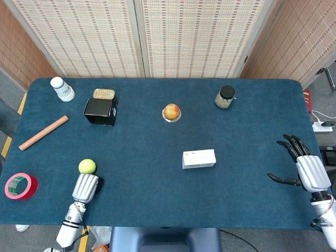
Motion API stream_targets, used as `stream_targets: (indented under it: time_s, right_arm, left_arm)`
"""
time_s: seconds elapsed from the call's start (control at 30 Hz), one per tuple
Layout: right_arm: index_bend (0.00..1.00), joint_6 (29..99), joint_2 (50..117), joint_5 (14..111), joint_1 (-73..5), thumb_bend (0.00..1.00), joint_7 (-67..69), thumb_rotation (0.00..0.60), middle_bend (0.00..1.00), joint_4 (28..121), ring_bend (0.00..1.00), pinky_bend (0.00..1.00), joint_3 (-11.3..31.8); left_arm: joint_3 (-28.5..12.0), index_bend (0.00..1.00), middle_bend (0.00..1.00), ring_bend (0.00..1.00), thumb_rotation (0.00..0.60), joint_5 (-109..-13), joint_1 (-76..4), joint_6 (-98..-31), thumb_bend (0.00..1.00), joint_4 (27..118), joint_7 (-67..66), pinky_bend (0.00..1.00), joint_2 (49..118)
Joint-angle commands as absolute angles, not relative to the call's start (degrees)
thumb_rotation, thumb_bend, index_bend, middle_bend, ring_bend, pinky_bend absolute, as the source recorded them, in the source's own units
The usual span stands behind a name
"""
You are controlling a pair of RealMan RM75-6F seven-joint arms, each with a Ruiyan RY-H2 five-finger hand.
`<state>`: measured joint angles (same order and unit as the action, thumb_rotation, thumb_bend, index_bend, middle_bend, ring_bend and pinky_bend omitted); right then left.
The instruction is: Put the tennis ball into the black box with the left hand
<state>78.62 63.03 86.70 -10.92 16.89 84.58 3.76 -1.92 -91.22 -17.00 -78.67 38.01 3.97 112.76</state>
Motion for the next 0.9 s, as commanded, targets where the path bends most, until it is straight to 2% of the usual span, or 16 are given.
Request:
stream_targets:
  time_s: [0.03, 0.3, 0.9]
  right_arm:
    - [0.19, 78.5, 63.0, 86.6, -11.0, 0.0, 17.0, 0.533, 0.05, 84.5, 0.0, 0.2, 3.8]
    - [0.19, 77.8, 63.1, 86.0, -11.2, 0.0, 16.2, 0.533, 0.05, 84.7, 0.0, 0.2, 3.9]
    - [0.19, 75.4, 64.4, 83.3, -12.1, 0.0, 11.8, 0.533, 0.05, 85.1, 0.0, 0.2, 4.7]
  left_arm:
    - [-2.8, 1.0, 1.0, 1.0, 0.6, -90.8, -18.5, -77.9, 0.68, 37.3, 4.4, 1.0, 113.2]
    - [-4.9, 1.0, 1.0, 1.0, 0.6, -89.0, -22.8, -74.2, 0.68, 34.5, 5.8, 1.0, 113.1]
    - [-5.1, 1.0, 1.0, 1.0, 0.6, -87.8, -31.3, -66.2, 0.68, 21.1, 15.3, 1.0, 115.0]
